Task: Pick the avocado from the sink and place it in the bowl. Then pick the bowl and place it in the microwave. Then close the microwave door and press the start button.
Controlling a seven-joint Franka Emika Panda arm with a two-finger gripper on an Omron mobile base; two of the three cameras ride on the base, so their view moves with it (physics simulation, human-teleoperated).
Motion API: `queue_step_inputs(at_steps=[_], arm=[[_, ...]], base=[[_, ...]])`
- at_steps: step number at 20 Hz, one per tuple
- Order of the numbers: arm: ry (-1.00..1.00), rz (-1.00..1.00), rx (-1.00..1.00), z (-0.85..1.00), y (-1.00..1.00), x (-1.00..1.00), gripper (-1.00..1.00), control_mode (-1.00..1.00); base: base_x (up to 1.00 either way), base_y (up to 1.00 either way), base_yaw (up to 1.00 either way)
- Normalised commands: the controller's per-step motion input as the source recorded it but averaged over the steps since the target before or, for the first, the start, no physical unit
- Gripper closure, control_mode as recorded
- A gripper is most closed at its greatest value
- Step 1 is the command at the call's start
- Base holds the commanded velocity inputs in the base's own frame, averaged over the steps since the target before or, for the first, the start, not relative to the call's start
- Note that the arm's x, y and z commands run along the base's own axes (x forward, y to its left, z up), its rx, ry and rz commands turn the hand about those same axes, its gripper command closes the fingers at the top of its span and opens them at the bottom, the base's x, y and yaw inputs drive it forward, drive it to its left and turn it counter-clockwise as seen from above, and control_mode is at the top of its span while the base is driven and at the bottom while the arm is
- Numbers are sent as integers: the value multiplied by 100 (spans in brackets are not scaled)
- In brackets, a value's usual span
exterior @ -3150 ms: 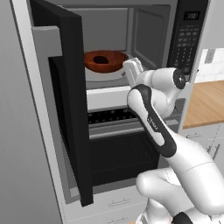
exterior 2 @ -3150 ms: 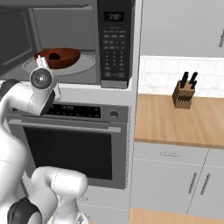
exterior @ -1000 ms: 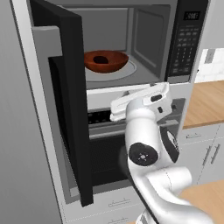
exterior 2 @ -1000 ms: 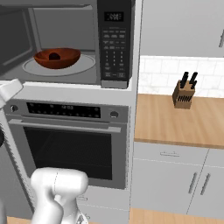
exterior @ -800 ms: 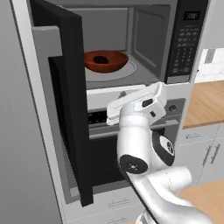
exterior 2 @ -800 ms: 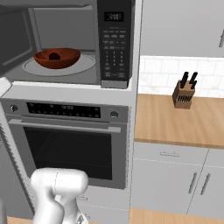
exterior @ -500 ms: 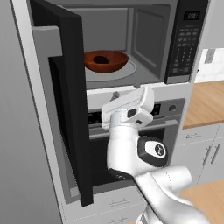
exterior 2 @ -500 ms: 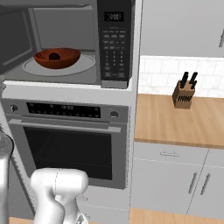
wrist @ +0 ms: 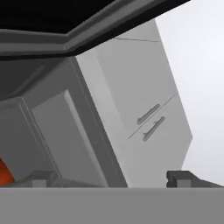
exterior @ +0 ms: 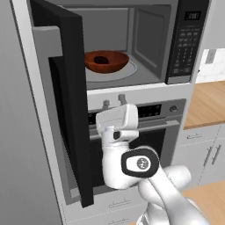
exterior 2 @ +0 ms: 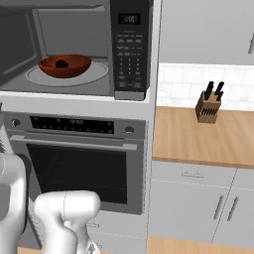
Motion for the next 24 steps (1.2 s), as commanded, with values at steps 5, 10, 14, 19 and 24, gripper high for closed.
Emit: queue_step_inputs(at_steps=[5,10,14,19,24], arm=[[-7,0,-6,-29,40,-67,-100,-100],[-7,-3,-1,-36,62,-75,-100,-100],[0,-4,-4,-43,39,-23,-100,-100],[0,-5,-4,-38,53,-15,-100,-100],[0,-6,-7,-31,56,-11,-100,-100]], base=[[0,0,0],[0,0,0],[0,0,0],[0,0,0],[0,0,0]])
